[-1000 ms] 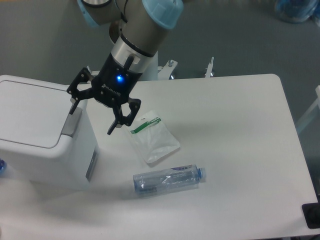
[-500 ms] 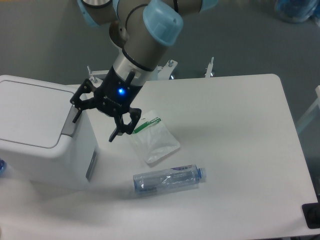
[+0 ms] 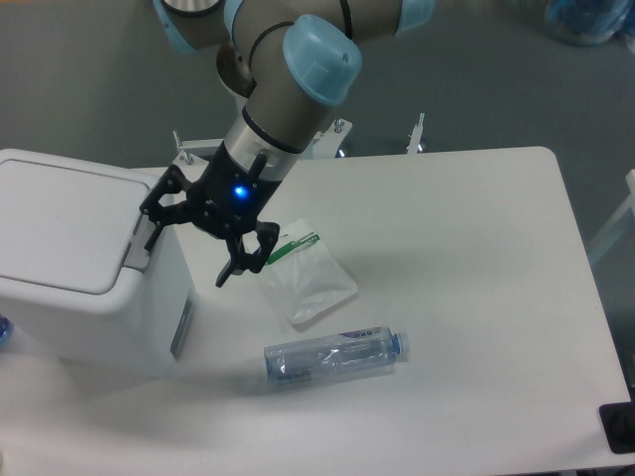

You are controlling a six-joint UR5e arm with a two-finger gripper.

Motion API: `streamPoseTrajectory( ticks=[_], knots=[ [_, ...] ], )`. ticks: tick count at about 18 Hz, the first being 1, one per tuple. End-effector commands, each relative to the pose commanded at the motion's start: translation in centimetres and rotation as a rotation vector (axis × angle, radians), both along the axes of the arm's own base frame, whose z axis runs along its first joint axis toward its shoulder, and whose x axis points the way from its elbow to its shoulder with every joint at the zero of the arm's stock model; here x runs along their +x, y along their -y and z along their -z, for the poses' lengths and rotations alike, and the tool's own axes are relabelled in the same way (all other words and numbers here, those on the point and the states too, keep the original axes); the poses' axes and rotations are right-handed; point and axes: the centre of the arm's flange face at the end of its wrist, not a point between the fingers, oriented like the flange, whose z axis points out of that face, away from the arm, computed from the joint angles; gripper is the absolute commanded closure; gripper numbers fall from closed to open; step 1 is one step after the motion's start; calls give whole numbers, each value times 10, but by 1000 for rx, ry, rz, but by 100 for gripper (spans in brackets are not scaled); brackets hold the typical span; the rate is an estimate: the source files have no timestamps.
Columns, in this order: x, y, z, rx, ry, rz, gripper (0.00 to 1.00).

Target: Open the trash can

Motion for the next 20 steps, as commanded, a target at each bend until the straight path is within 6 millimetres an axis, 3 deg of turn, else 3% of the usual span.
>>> streamPoseTrajectory(
  ticks=[3,6,8,9,11,13,16,20],
  knots=[
    [-1,-1,-8,12,-13,2,0],
    [-10,2,-36,53,-56,-9,0],
    [-46,19,-57,77,-91,-72,0],
    [-83,39,-69,90,-113,-138,0],
    [-127,66,-71,101,-151,-189,0],
    [-176,95,-50,101,-206,-180,0],
    [-240,131,1,96,-271,-113,0],
    [-287,141,43,-27,-294,-131,0]
  ],
)
